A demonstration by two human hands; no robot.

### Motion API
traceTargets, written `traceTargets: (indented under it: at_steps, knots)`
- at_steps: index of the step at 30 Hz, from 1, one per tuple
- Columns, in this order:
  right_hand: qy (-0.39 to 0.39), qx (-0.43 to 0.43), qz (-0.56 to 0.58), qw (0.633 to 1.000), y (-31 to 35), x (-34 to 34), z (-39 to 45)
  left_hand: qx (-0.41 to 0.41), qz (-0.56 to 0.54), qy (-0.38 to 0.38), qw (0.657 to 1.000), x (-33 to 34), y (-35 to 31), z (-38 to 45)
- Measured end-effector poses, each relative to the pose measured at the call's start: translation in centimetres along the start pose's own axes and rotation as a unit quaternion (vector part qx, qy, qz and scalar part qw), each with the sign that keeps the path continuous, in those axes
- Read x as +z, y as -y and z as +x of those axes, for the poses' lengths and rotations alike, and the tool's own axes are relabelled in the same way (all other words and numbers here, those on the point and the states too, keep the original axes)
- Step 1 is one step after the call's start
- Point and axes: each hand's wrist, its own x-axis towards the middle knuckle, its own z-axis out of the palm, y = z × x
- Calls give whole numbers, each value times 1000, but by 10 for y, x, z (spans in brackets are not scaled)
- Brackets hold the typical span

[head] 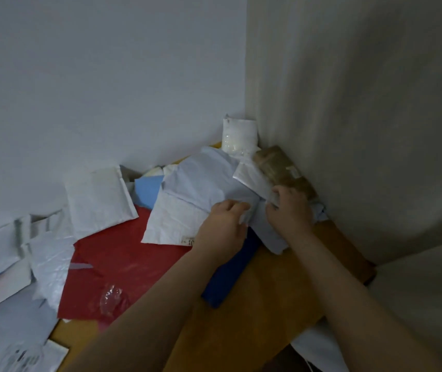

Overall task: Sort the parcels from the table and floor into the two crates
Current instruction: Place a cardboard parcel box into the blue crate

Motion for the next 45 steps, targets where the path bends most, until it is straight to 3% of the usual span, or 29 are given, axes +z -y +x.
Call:
traceTargets:
  at_steps: [13,17,24,27,31,33,35,37,39,42,45]
  knots:
    - [134,132,-109,976,-64,50,93,-34,21,9,999,19,9,59]
    - [139,145,-117,973,-69,62,101,-40,29,7,999,17,20,61]
    - [50,157,-121,979,-54,59,102,-42,43,-6,998,6,36,56]
    - [-14,132,-47,990,-40,45,101,-40,38,-26,998,-4,39,52]
    - [-86,10,107,990,-2,20,92,-52,17,-67,996,-28,48,41]
    - [-79,-16,221,972,29,10,83,-75,5,-90,993,-45,56,33]
    - [-24,4,347,938,65,4,71,-109,-19,-120,987,-62,63,22]
    - [70,57,478,873,100,2,55,-147,-113,-148,972,-81,67,7]
    - [166,88,572,798,129,3,33,-161,-285,-169,930,-98,70,-14]
    - [276,61,602,747,163,10,-6,-125,-405,-213,880,-117,81,-54]
    - [324,24,596,735,190,16,-37,-112,-470,-251,839,-131,97,-97]
